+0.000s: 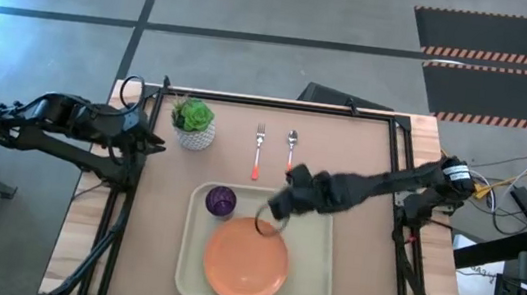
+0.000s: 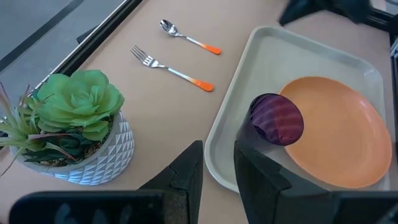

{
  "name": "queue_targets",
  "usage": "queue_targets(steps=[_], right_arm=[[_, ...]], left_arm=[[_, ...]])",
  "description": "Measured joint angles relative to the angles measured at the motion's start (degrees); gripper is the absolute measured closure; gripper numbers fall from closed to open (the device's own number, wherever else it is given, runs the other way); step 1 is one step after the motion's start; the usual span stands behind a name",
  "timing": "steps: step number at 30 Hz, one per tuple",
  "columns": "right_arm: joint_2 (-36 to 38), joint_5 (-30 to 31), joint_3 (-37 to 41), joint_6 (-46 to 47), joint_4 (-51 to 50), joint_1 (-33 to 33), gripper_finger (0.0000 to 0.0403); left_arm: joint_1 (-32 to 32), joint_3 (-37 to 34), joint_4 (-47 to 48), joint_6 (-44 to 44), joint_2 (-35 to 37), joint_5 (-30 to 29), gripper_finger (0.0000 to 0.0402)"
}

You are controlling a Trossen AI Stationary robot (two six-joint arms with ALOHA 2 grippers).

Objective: Pick and place plate/cup/fork/spoon on tray
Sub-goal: Put the orange spoon on the gray serving tray

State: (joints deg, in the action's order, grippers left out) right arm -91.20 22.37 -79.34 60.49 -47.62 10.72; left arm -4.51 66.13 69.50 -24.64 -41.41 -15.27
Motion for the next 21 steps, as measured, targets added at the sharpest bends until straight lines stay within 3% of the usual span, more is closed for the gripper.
queue_targets(steps=[6, 14, 21], right_arm=[[0.0, -5.0, -1.8, -10.4, 1.3, -10.3, 0.0336], [-0.1, -16.4, -1.7, -21.4, 12.1, -23.2, 0.0257], [-3.1, -23.9, -1.7, -27.8, 10.8, -29.2, 0.0239]], left_arm=[[0.0, 0.0, 0.0, 1.2, 1.0, 0.0, 0.0329], [0.0, 0.0, 0.0, 1.0, 1.9, -2.3, 0.0329], [0.0, 0.0, -1.2, 1.0, 1.4, -7.7, 0.0329]])
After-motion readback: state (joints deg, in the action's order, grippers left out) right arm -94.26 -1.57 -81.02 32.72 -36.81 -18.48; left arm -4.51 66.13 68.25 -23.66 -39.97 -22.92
